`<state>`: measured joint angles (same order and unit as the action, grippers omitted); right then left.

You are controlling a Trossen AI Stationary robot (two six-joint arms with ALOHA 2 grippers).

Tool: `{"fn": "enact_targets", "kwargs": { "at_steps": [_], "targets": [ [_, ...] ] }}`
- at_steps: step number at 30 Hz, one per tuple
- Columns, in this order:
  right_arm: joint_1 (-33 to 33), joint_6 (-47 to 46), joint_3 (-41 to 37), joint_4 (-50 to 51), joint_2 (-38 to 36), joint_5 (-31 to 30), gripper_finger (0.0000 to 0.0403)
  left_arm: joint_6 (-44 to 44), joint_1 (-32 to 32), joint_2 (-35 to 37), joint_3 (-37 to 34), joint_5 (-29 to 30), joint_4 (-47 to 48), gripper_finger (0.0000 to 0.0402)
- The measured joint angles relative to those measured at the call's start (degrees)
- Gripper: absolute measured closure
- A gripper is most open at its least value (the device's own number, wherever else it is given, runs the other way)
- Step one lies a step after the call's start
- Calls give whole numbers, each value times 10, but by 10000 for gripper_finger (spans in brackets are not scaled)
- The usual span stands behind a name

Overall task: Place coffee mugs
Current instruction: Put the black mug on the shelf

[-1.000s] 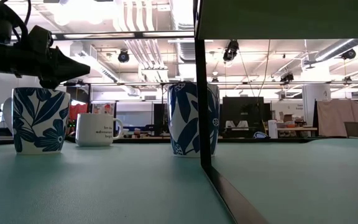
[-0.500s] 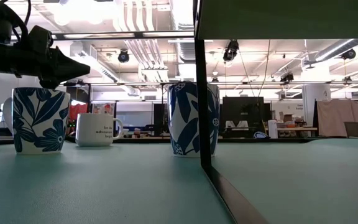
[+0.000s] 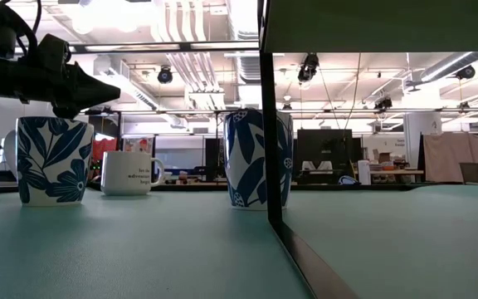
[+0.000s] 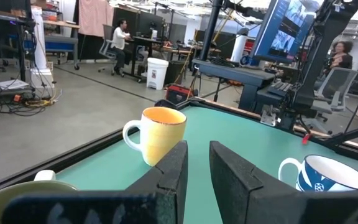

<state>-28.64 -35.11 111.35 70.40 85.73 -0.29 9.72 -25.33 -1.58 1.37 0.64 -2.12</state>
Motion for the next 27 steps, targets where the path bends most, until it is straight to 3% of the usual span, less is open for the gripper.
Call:
{"fn": "enact_targets", "kwargs": {
  "at_steps": [5, 8, 22, 27],
  "targets": [
    [5, 111, 0, -63, 1, -57, 325, 0, 0, 0, 0, 0, 0, 352],
    [16, 120, 0, -78, 15, -61, 324, 0, 0, 0, 0, 0, 0, 352],
    [117, -124, -1, -15, 71, -52, 266, 0, 0, 0, 0, 0, 0, 352],
    [158, -200, 0, 12, 75, 17, 262, 0, 0, 0, 0, 0, 0, 352]
  ]
}}
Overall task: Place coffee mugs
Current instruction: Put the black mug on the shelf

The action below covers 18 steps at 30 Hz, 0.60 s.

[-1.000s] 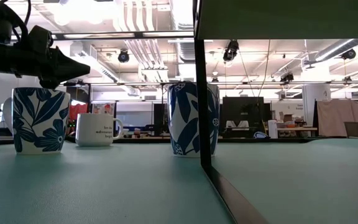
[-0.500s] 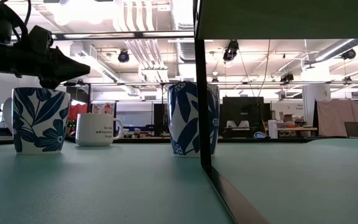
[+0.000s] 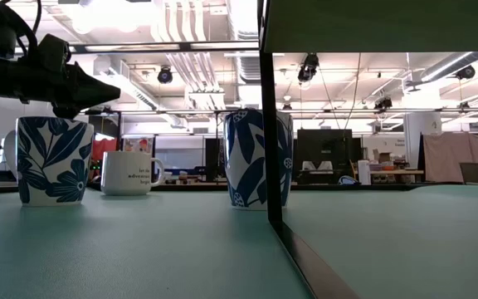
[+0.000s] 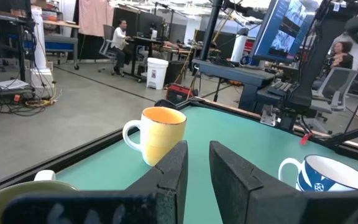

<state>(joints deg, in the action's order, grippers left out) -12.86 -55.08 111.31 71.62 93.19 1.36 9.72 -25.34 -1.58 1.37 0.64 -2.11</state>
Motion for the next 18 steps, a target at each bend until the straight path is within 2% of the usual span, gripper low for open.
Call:
{"fn": "enact_targets", "kwargs": {
  "at_steps": [11, 14, 18],
  "targets": [
    [25, 86, 0, 3, -50, -4, 275, 0, 0, 0, 0, 0, 0, 352],
    [24, 97, 0, -25, -61, -6, 275, 0, 0, 0, 0, 0, 0, 352],
    [23, 161, 0, -93, -83, 3, 276, 0, 0, 0, 0, 0, 0, 352]
  ]
}}
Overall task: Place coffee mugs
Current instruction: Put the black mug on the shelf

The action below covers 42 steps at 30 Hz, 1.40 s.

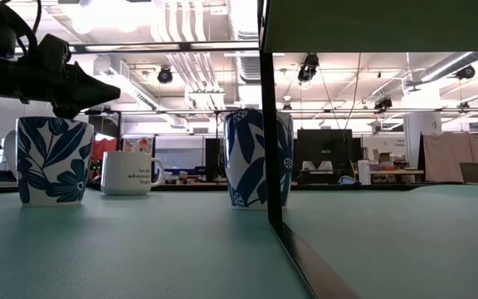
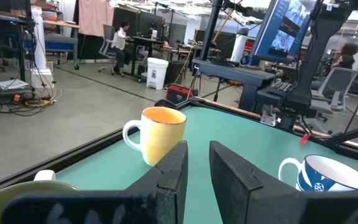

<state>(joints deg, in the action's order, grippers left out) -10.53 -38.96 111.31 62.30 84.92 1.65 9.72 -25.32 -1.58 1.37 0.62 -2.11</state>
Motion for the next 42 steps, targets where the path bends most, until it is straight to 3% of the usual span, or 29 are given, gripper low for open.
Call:
{"fn": "enact_targets", "kwargs": {
  "at_steps": [8, 14, 19, 24, 30, 38, 42],
  "targets": [
    [-27, 60, 0, -100, -43, 12, 287, -3, 0, 0, 0, 0, -5, 352],
    [-50, 32, 0, -99, -64, -40, 296, 3, 0, 0, 0, 16, -73, 352],
    [-68, 24, 0, -99, -75, -66, 302, 94, 0, -7, 0, 18, -144, 352],
    [-74, 25, 0, -104, -77, -77, 305, 186, 2, -53, 13, -81, -222, 352],
    [-74, 19, 0, -103, -79, -77, 303, 157, 30, -195, 128, -104, -172, 352],
    [-76, -35, 0, -73, -84, -78, 306, 136, 76, -435, 370, -103, 141, 352],
    [-80, -65, 0, -16, -84, -78, 306, 128, 116, -514, 453, -76, 201, 352]
  ]
}}
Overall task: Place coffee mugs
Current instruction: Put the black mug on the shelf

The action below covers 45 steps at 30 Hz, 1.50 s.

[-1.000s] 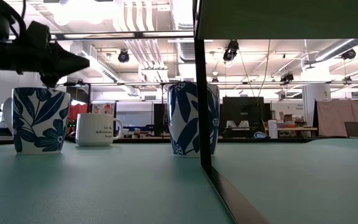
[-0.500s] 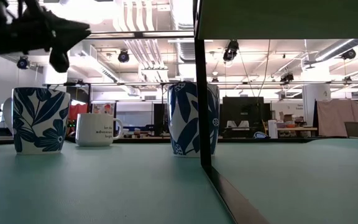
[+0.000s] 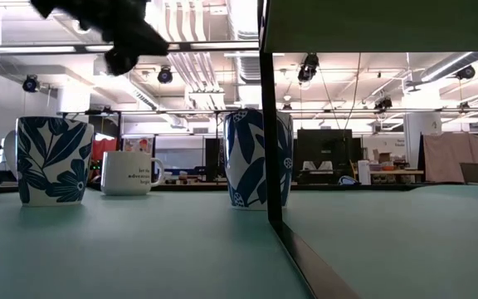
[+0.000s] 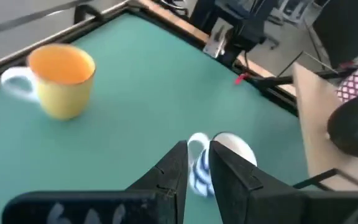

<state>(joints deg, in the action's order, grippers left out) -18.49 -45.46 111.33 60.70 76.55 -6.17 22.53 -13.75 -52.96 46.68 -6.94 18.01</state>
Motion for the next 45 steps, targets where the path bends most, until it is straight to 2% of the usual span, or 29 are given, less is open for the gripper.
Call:
{"fn": "enact_targets", "kwargs": {
  "at_steps": [5, 9, 12, 16, 23, 26, 29, 31, 34, 37, 41, 45],
  "targets": [
    [-14, -34, 0, 76, 6, 0, 307, 12, 90, -66, 72, 7, -2, 352],
    [-28, -74, -6, 118, 13, 5, 306, 22, 182, -127, 118, 71, -13, 352],
    [-40, -79, -15, 128, 13, 36, 308, 22, 237, -175, 154, 113, -34, 352],
    [-60, -77, -19, 127, 13, 66, 309, 16, 281, -244, 213, 152, -36, 352],
    [-113, -99, -20, 128, 13, 66, 293, -10, 325, -348, 307, 159, -34, 352],
    [-141, -113, -23, 129, 15, 57, 280, -50, 362, -374, 322, 205, -35, 353],
    [-164, -127, -24, 137, 22, 47, 268, -147, 403, -401, 334, 285, -56, 358],
    [-175, -137, -24, 147, 28, 47, 263, -192, 416, -420, 351, 306, -61, 360],
    [-185, -140, -24, 160, 40, 47, 260, -204, 421, -451, 389, 308, -61, 359],
    [-190, -140, -24, 166, 49, 47, 259, -219, 416, -482, 440, 276, -51, 358],
    [-191, -143, -24, 175, 53, 47, 259, -208, 405, -514, 518, 214, 71, 358],
    [-191, -155, -24, 185, 54, 46, 259, -196, 402, -543, 579, 196, 153, 357]
  ]
}}
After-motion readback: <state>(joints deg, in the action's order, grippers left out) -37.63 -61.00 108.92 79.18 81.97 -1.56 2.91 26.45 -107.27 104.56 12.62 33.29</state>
